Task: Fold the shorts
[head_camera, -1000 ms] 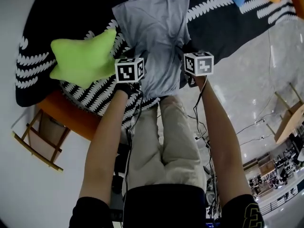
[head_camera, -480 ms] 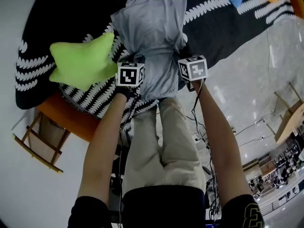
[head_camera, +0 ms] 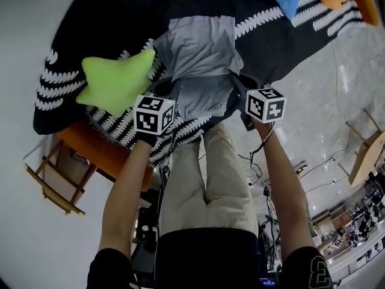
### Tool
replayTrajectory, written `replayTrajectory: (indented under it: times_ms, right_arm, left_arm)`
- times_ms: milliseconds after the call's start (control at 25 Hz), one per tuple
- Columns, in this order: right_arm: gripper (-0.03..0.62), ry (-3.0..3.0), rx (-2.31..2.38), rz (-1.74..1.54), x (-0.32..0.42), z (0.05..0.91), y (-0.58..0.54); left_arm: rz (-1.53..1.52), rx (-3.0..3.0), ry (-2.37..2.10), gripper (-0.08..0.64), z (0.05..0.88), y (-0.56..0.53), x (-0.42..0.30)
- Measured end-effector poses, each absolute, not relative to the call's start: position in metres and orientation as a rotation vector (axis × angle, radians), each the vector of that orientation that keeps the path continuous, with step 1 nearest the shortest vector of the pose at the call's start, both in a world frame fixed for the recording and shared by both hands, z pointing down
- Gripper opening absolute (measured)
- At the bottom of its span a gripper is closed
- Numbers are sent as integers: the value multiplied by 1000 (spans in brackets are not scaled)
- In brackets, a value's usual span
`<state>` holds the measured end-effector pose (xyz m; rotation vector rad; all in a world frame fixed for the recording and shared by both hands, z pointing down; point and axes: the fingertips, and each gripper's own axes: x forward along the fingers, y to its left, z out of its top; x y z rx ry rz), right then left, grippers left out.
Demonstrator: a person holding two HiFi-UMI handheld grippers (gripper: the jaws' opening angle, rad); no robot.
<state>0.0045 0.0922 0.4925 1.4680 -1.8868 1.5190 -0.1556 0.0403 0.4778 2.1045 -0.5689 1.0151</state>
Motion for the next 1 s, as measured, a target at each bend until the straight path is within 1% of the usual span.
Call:
replayTrajectory:
  times_ms: [200,400,600,720,840,1000]
  right_arm:
    - [31,-1989,1504,1462,9,412,116]
    - [31,-2022,1431,1429,7,370,167]
    - [31,-1983,1354,1456,1,362,207]
    - [31,-1952,1338,1474,21,363,214]
    - [31,-1929,1413,1520,42,370,203]
    - [32,-1930,1460,1450,80,405,149]
  left_arm:
    - [980,2221,-543,26,399,57,-152]
    - [996,2242,-503,26,357,116,-155]
    - [1012,2155,-469,26,357,164,-164]
    - [1028,2130,-465,26,353,170,-144]
    - [1077,2153,-445,26,354,147,-120]
    - [1079,2199,-480,28,394,88,-80]
